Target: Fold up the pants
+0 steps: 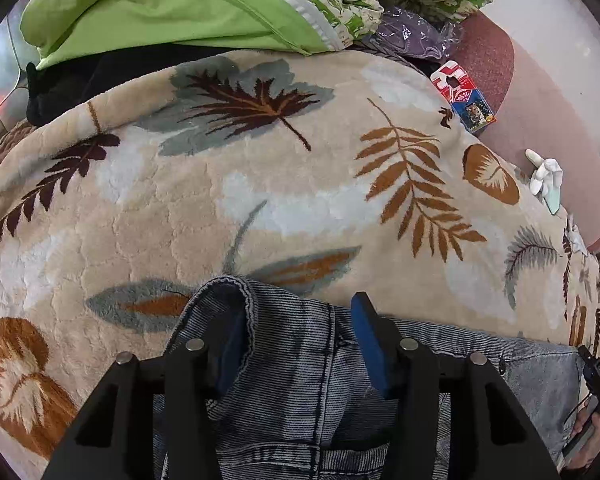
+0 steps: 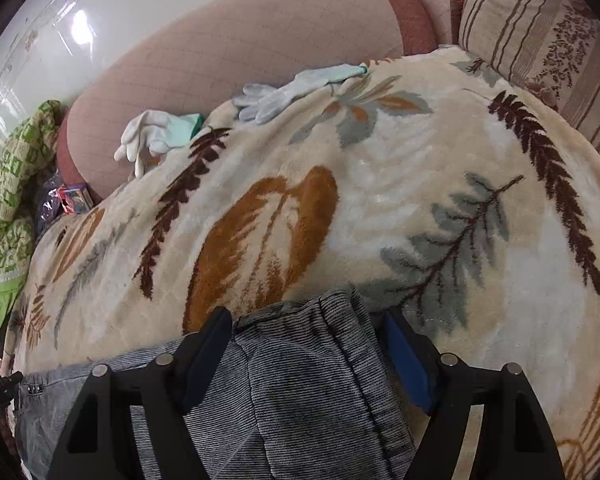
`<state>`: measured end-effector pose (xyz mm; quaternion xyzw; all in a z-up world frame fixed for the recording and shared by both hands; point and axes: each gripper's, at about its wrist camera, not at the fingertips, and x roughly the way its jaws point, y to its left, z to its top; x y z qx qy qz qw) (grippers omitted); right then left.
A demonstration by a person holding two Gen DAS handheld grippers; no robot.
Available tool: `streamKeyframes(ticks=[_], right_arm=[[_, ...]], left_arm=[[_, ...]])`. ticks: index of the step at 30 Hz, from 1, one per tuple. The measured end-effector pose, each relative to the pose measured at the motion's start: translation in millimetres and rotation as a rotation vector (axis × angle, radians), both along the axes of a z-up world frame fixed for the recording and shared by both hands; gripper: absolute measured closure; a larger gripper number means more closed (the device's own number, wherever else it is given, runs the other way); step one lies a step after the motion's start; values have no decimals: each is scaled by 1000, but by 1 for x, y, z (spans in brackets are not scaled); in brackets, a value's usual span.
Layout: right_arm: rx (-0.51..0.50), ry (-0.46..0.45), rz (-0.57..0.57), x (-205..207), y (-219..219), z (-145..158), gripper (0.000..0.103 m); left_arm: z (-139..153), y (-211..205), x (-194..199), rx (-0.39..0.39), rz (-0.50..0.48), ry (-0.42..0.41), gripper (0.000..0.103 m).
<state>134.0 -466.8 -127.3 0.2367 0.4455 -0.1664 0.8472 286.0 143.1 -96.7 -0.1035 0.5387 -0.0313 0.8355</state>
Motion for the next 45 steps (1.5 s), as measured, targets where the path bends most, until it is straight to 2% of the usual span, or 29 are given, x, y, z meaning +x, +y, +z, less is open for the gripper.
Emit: streamKeyframes(ticks=[1,2,3,4,5,8,15,17,18,21,24,27,29,31,35,37,39,40,42,43,44,45], right_arm=[[-5,8,9,2,1,-3,36],[-21,1,14,3,3,-2,48],[-31,-6,21,2,4,1,56],[-30,-17,28,1,6,5,68],[-43,-32,24,-2,8,10,75],[-57,-77,20,-12,14,27,83],[-20,-241,4,-61,25,76,89],[-10,-279,-3,-78,26,86,89],[-2,-292,-2,-83,25,91,89],[53,-336,-9,-106,24,97,89],[70,-365,-21,-136,26,102,92],[92,-403,-8,-162,27,105,92],[86,-407,-12,-172,27,103,92],[130,-396,-4,-174,26,98,92],[133,-319,-3,-161,30,88,88],[122,-276,13,-150,30,85,88],[134,-252,22,-136,28,83,88],[144,-250,19,-129,26,81,88],[150,-239,8,-113,21,79,88],[147,-229,9,-104,18,77,88],[144,-215,9,-95,16,74,88],[143,-197,8,-85,12,70,88]], left_arm=[[1,2,-1,-1,3,-5,69],[2,3,-2,-26,-1,-10,76],[4,4,-4,-49,-3,-16,79],[5,4,-5,-54,-5,-22,81],[7,2,-6,-51,-9,-33,82],[17,-2,-16,-42,-21,-73,84],[70,9,-61,-156,-30,-229,87],[84,14,-77,-163,-18,-270,100],[90,18,-85,-172,-16,-286,100],[102,32,-114,-235,-17,-329,100],[109,41,-146,-250,-31,-373,100],[108,49,-164,-262,-32,-379,100],[105,51,-170,-264,-27,-379,100],[103,49,-169,-258,-38,-368,100],[97,43,-160,-242,-36,-343,100],[92,44,-149,-232,-9,-305,99],[87,47,-136,-231,32,-275,97],[83,48,-129,-230,46,-263,92],[76,47,-113,-223,58,-227,73],[71,46,-105,-220,61,-210,55],[67,44,-98,-213,62,-196,46],[62,41,-90,-198,65,-184,45]])
